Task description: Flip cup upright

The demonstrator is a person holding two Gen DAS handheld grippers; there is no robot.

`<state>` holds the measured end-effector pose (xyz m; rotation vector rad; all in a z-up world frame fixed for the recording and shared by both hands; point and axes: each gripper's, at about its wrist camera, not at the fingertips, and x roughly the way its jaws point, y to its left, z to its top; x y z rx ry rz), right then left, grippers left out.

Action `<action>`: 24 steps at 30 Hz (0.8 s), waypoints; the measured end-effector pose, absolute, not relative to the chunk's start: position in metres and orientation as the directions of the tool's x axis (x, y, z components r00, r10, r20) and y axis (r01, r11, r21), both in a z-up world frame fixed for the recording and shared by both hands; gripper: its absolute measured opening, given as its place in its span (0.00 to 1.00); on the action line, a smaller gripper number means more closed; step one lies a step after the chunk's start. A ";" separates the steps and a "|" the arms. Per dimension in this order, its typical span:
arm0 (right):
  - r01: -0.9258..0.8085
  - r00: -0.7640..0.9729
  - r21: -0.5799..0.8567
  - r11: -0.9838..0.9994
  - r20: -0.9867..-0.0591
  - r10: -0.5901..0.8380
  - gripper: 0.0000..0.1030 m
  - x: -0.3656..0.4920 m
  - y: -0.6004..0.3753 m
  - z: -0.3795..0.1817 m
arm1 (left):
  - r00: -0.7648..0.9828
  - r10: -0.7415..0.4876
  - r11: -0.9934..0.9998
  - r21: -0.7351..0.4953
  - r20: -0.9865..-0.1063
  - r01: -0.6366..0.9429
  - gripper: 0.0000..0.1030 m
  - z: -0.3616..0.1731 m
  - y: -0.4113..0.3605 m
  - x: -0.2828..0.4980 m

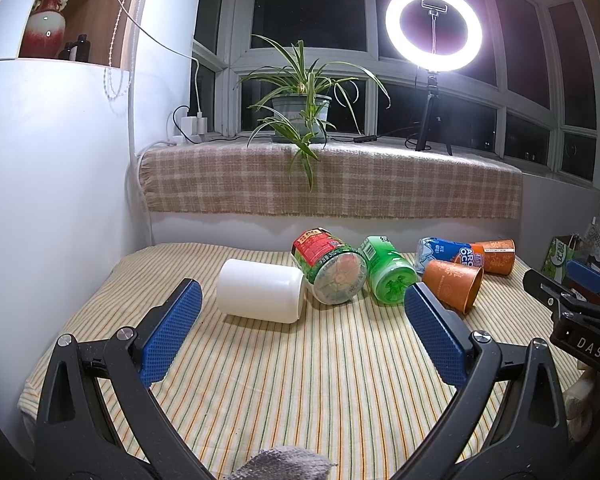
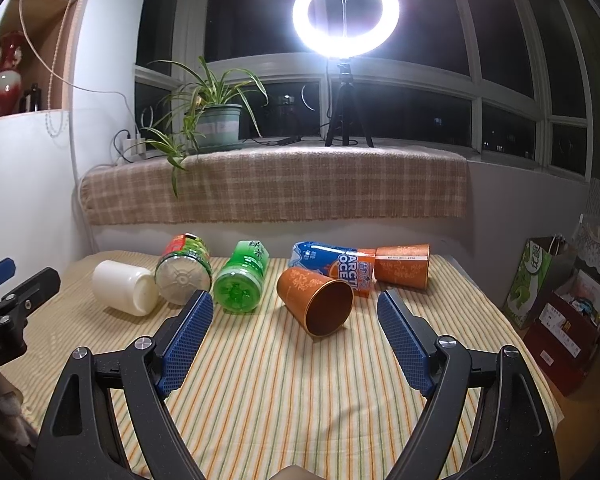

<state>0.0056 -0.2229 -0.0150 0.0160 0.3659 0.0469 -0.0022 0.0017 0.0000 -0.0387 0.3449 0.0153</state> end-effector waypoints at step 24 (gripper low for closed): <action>-0.043 0.932 0.026 0.999 -0.359 0.050 0.82 0.005 -0.223 -0.015 | 0.941 0.008 0.999 -0.036 -0.339 -0.021 1.00 0.002 0.004 -0.003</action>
